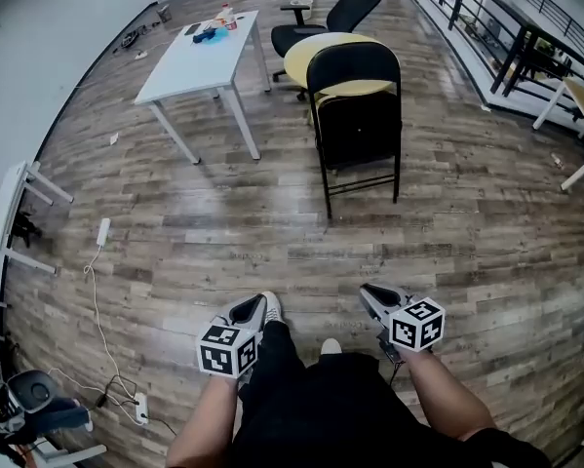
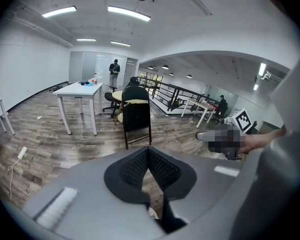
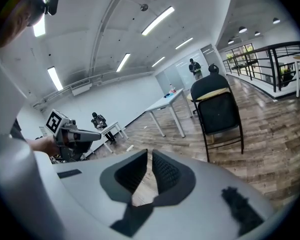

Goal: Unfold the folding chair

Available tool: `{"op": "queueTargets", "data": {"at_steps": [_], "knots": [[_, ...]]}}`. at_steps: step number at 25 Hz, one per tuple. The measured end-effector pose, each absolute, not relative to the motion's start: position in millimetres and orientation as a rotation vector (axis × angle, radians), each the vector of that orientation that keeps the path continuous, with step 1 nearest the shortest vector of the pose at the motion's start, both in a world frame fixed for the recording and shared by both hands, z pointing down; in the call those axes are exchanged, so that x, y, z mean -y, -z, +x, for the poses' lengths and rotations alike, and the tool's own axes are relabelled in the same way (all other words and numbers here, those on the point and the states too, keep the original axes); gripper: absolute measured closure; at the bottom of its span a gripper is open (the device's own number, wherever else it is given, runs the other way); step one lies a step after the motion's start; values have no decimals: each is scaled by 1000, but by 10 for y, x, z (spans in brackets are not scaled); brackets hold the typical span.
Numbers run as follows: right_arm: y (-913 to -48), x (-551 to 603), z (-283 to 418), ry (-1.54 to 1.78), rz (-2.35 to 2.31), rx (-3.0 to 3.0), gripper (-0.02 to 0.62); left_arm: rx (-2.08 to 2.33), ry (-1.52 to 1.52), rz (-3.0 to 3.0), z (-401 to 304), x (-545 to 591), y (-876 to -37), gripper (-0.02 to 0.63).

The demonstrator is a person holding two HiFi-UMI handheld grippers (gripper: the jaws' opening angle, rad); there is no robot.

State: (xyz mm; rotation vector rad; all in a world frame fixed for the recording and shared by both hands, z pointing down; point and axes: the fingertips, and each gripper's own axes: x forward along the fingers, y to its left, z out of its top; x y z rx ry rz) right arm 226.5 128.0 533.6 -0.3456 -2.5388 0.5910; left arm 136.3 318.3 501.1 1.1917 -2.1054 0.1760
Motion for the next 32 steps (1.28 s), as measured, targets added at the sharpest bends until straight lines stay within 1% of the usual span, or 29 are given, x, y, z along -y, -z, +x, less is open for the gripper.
{"op": "queueTargets", "data": {"at_steps": [7, 11, 16, 32], "knots": [[-5343, -1126, 2127, -597, -236, 2540, 563, 2060, -181, 1308, 957, -2802, -5018, 598], [-5446, -1071, 1932, -615, -174, 2502, 563, 2019, -224, 1359, 705, -2668, -5060, 598], [-5525, -1021, 1481, -695, -107, 2469, 563, 1985, -245, 1384, 197, -2604, -5130, 598], [-5232, -920, 67, -636, 65, 2511, 563, 1899, -254, 1485, -1327, -2457, -5156, 598]]}}
